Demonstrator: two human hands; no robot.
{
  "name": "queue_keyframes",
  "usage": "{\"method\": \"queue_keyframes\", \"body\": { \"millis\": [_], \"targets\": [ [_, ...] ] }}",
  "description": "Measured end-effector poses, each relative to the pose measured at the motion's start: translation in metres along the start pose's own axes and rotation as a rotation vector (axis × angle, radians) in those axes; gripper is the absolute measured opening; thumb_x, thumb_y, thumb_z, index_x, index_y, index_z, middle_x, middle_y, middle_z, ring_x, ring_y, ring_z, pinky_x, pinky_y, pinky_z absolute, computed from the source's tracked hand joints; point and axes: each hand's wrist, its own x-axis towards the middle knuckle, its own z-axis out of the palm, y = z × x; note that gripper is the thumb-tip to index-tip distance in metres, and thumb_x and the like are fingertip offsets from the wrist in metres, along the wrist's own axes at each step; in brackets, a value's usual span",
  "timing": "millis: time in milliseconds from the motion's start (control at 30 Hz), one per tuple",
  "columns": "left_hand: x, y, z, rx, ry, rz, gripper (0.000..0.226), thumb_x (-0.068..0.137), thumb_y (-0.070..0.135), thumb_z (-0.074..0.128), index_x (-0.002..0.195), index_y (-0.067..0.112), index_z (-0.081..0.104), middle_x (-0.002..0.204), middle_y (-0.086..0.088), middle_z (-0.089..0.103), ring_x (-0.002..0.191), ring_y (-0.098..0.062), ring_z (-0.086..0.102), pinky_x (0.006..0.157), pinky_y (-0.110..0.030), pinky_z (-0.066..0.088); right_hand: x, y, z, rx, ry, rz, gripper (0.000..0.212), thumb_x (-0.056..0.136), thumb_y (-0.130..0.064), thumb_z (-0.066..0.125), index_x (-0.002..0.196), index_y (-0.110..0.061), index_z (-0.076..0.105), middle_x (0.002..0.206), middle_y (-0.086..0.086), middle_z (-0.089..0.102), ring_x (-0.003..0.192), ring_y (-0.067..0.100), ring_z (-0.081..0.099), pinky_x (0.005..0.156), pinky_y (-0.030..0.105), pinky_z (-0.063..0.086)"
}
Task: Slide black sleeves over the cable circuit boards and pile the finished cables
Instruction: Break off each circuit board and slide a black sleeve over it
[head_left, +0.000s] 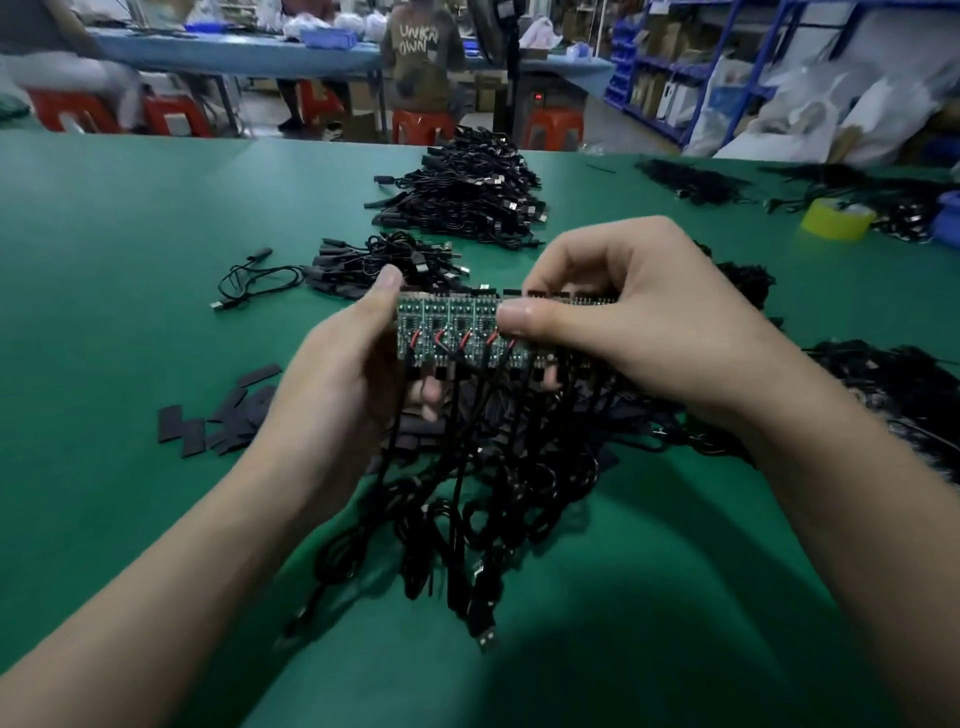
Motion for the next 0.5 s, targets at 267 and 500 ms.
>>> {"method": "queue_keyframes", "body": {
  "millis": [267,500],
  "targets": [
    [-0.013,0.006,-0.012,0.114,-0.15,0.138,0.022,0.089,0.036,0.072,0.072,0.022,0.067,0.063,0.004,0.064,0.051,-0.01,0.062,0.053,-0.015,0.05,0.002,0.009,-0.015,0.227,-0.166,0.166,0.039,0.064,-0.049,0.087,0.081,-0.015,0.078,0.072,0.024,0.065,0.058,0.02,0.054,0.056,0.015,0.047],
    [-0.011,-0.022,-0.006,0.187,-0.107,-0.053,0.028,0.078,0.04,0.072,0.08,0.013,0.079,0.075,-0.008,0.074,0.065,-0.017,0.073,0.06,-0.02,0.055,0.003,0.017,-0.014,-0.228,-0.301,0.13,0.018,0.081,-0.051,0.071,0.089,-0.035,0.077,0.085,-0.014,0.076,0.077,-0.001,0.069,0.072,0.027,0.053]
  ]
}}
